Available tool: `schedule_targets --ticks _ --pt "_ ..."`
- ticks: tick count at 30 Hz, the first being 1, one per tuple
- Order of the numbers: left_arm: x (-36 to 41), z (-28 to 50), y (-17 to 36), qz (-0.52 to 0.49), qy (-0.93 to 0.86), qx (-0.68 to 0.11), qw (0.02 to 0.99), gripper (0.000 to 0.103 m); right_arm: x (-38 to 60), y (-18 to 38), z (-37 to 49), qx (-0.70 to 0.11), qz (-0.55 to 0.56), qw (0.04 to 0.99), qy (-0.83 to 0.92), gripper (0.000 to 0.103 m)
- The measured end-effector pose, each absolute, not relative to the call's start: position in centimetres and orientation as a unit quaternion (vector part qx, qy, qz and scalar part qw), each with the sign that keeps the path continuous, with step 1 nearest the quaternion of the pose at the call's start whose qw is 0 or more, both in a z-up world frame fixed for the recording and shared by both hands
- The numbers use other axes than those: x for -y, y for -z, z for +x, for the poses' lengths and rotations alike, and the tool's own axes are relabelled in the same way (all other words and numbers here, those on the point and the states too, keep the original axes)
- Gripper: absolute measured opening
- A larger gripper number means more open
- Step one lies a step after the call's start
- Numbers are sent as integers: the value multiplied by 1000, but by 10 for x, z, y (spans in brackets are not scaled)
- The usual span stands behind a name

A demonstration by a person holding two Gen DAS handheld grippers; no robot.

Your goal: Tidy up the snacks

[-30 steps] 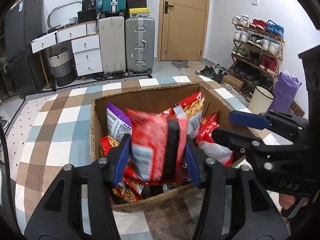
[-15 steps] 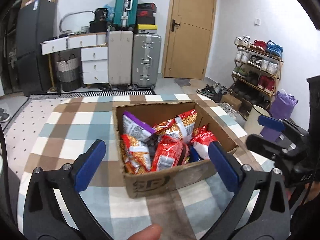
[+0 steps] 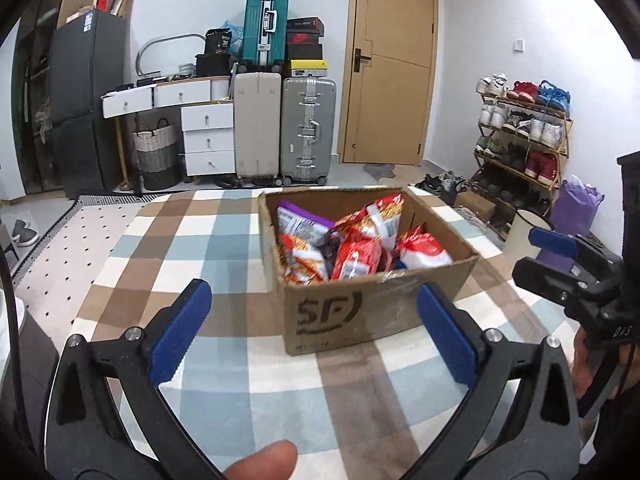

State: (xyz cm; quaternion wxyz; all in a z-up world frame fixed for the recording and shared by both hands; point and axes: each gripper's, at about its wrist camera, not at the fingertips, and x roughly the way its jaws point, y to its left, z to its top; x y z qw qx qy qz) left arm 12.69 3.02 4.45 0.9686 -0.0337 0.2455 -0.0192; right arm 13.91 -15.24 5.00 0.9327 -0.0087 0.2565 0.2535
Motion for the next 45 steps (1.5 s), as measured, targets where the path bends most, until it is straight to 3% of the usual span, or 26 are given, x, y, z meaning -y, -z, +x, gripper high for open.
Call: schedule_targets --ticks 13,23,45 --pt "-44 124 5 -45 -11 -221 974 102 158 -19 114 -183 -12 951 -251 103" --pt "-44 120 2 -50 -9 -188 981 102 163 -10 115 -170 -9 953 -251 103" --pt "-51 122 2 -62 -17 -197 978 102 155 -7 115 -172 -26 950 -259 103"
